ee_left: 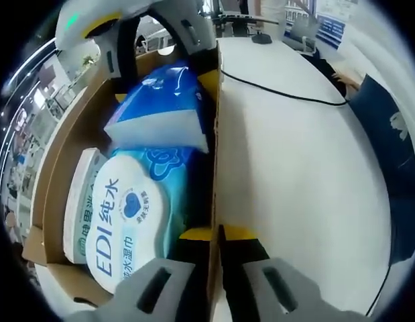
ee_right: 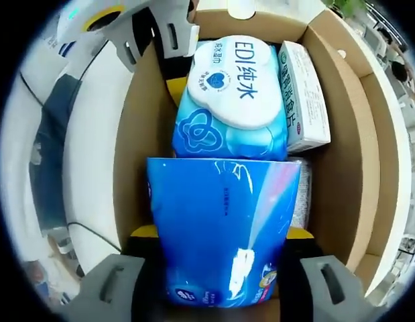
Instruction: Operate the shoe box by opening the lid, removing the specified soft item, and placing it in the target area until the item is outside and the box remains undamaged.
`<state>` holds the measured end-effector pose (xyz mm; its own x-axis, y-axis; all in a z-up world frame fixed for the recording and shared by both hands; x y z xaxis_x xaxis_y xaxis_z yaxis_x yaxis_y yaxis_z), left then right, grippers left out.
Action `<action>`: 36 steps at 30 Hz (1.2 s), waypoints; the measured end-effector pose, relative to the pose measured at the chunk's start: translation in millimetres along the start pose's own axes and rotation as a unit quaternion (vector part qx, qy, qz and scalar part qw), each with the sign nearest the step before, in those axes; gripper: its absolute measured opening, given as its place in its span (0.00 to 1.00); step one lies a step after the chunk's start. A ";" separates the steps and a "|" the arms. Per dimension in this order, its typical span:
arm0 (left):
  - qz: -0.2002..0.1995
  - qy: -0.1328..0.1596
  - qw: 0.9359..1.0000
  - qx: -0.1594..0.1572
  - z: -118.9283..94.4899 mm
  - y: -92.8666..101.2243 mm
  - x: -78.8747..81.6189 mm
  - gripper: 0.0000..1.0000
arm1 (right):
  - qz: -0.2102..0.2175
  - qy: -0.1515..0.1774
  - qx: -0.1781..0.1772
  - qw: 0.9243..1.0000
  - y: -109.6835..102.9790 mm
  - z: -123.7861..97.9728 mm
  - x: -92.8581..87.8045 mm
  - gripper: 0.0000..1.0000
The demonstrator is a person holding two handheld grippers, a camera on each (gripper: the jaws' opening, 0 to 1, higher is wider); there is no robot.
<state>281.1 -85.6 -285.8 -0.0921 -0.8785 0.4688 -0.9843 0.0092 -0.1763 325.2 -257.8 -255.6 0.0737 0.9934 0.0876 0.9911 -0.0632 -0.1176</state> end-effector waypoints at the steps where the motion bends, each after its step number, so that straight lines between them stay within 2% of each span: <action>1: 0.000 0.000 1.000 0.000 0.0 0.1 0.0 0.01 | 0.000 0.000 -0.001 1.000 -1.2 -1.1 0.0 0.65; 10: -0.001 0.000 1.000 -0.002 0.6 -0.1 -0.5 0.01 | -0.004 0.023 -0.005 1.000 -5.5 -14.7 -1.9 0.64; 14: 0.000 0.001 1.000 -0.003 1.1 -0.4 -1.2 0.01 | -0.024 0.026 -0.010 0.999 -5.5 -25.6 3.8 0.64; 19: 0.002 0.001 1.000 -0.003 1.0 0.0 -0.9 0.01 | -0.038 0.014 -0.011 0.999 -7.2 -31.2 5.6 0.64; 22: 0.002 0.000 1.000 -0.001 1.1 0.3 -0.7 0.01 | -0.026 -0.002 -0.012 1.000 -8.0 -30.9 1.8 0.64; 24: 0.002 0.001 1.000 -0.001 0.7 0.7 -0.4 0.01 | -0.015 0.000 -0.014 1.000 -7.3 -31.8 1.7 0.64; 31: 0.003 0.001 1.000 -0.001 1.0 1.1 -0.5 0.01 | -0.027 -0.014 -0.019 0.999 -8.0 -35.9 3.4 0.64; 36: 0.004 0.001 1.000 -0.001 1.1 1.3 -0.8 0.01 | -0.012 -0.016 -0.024 1.000 -6.1 -44.5 4.0 0.64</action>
<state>280.0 -85.4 -287.3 -0.0997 -0.8775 0.4690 -0.9839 0.0166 -0.1780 324.4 -257.7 -210.5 0.0461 0.9972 0.0590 0.9967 -0.0421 -0.0687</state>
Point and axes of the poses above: the point that each gripper's makers call its tool centre point, and the gripper's own axes: z roughly forward along the fingers, y roughly to its right, x roughly out of its top, the point moved 9 cm from there along -z, roughly backward along the fingers, and after that the axes turned 6 degrees about x, right-handed, at the moved point
